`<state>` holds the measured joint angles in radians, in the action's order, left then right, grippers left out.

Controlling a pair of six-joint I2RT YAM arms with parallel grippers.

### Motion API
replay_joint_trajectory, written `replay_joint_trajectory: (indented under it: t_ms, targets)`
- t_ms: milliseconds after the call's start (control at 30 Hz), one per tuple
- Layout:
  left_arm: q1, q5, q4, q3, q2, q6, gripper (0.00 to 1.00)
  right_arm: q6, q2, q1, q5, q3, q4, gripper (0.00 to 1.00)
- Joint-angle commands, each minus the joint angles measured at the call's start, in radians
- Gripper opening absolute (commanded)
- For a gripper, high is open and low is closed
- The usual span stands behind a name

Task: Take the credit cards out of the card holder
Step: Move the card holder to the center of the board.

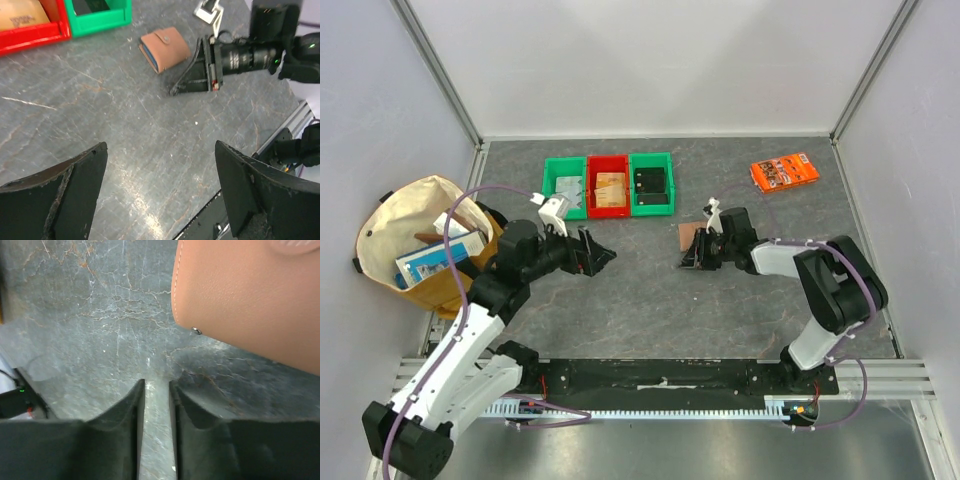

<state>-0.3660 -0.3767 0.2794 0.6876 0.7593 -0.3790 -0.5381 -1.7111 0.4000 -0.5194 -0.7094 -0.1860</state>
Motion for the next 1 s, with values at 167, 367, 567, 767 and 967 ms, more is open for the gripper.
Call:
replay_joint_trajectory:
  t_ms: [167, 367, 567, 767, 967]
  targets:
    - [-0.048, 0.212, 0.119, 0.082, -0.02, 0.029, 0.94, 0.165, 0.214, -0.117, 0.291, -0.108, 0.183, 0.7]
    - [-0.048, 0.286, 0.116, 0.043, -0.116, 0.095, 0.95, 0.239, 0.081, -0.225, 0.291, -0.275, 0.181, 0.77]
    - [-0.048, 0.288, 0.087, -0.005, -0.163, 0.097, 0.95, 0.326, -0.148, -0.233, 0.145, -0.461, 0.224, 0.78]
    - [-0.048, 0.239, 0.092, -0.011, -0.155, 0.084, 0.94, 0.351, -0.216, -0.221, 0.009, -0.472, 0.25, 0.78]
    - [-0.047, 0.203, 0.103, -0.005, -0.123, 0.075, 0.95, 0.334, -0.139, -0.109, -0.025, -0.351, 0.29, 0.77]
